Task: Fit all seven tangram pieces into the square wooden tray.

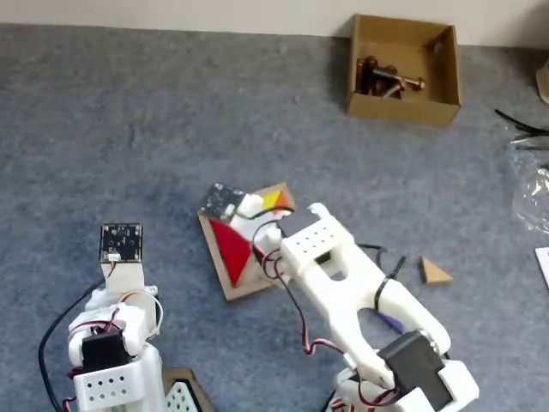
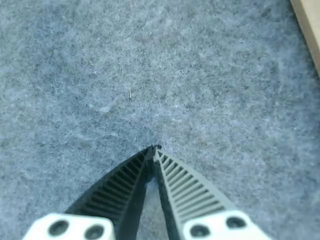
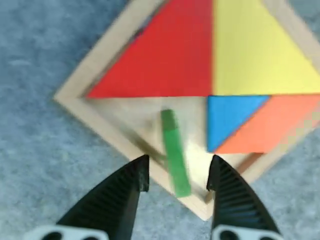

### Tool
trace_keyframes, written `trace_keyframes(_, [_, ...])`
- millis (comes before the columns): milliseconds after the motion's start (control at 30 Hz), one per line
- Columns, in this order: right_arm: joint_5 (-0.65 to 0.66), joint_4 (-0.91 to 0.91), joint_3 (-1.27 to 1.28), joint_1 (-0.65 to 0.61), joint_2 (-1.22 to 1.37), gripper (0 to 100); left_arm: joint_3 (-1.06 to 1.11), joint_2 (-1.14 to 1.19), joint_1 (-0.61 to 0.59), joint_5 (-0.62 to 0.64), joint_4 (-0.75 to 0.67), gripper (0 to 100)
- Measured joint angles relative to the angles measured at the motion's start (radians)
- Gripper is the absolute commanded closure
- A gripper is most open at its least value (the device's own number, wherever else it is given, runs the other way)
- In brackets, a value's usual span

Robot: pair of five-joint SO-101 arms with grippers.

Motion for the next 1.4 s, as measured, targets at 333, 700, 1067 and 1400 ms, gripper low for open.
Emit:
trace_keyframes(333, [0.0,0.051,0.0,-0.061,0.0,81.8,0.0,0.0,0.0,0.0,0.0,99])
trace_keyframes(700, [0.0,0.066,0.0,-0.066,0.0,81.8,0.0,0.0,0.0,0.0,0.0,99])
trace_keyframes(1067, [0.0,-0.074,0.104,-0.064,-0.011,81.8,0.0,0.0,0.0,0.0,0.0,99])
trace_keyframes(1400, [0.0,-0.155,0.138,-0.021,-0.025,81.8,0.0,0.0,0.0,0.0,0.0,99])
